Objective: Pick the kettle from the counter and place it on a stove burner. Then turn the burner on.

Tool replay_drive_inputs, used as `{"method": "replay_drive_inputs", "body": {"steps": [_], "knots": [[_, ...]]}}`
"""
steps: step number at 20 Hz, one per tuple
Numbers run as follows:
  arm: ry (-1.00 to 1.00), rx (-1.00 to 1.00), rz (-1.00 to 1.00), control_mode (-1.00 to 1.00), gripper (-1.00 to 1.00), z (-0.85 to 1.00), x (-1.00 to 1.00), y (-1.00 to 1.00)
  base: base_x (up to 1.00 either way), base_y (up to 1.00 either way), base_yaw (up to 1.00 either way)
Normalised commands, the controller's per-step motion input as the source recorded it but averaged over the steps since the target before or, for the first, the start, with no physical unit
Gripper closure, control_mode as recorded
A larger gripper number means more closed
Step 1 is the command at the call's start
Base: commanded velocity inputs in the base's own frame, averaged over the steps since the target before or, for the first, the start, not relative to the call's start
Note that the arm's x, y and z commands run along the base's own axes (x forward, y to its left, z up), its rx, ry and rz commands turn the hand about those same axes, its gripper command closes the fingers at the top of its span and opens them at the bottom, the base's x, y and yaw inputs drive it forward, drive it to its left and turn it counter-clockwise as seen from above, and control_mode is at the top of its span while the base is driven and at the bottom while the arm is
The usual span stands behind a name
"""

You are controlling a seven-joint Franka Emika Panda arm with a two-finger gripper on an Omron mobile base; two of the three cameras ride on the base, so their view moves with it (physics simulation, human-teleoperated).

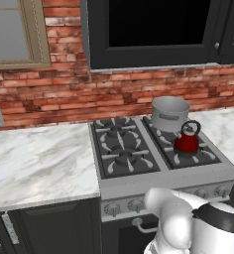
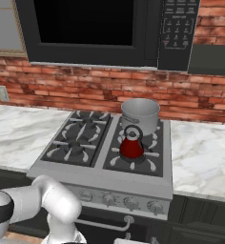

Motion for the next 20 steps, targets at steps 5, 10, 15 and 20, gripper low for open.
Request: {"method": "replay_drive_inputs", "body": {"steps": [5, 10, 15, 20], "knots": [[0.00, 0.00, -0.09, -1.00, -1.00, 0.00, 0.34, 0.25, 0.00, 0.00, 0.00], [0.00, 0.01, -0.08, -1.00, -1.00, 0.00, 0.31, 0.29, 0.00, 0.00, 0.00], [0.00, 0.04, -0.11, -1.00, -1.00, 0.00, 0.28, 0.24, 0.00, 0.00, 0.00], [0.00, 0.00, -0.11, -1.00, -1.00, 0.00, 0.25, 0.05, 0.00, 0.00, 0.00]]}}
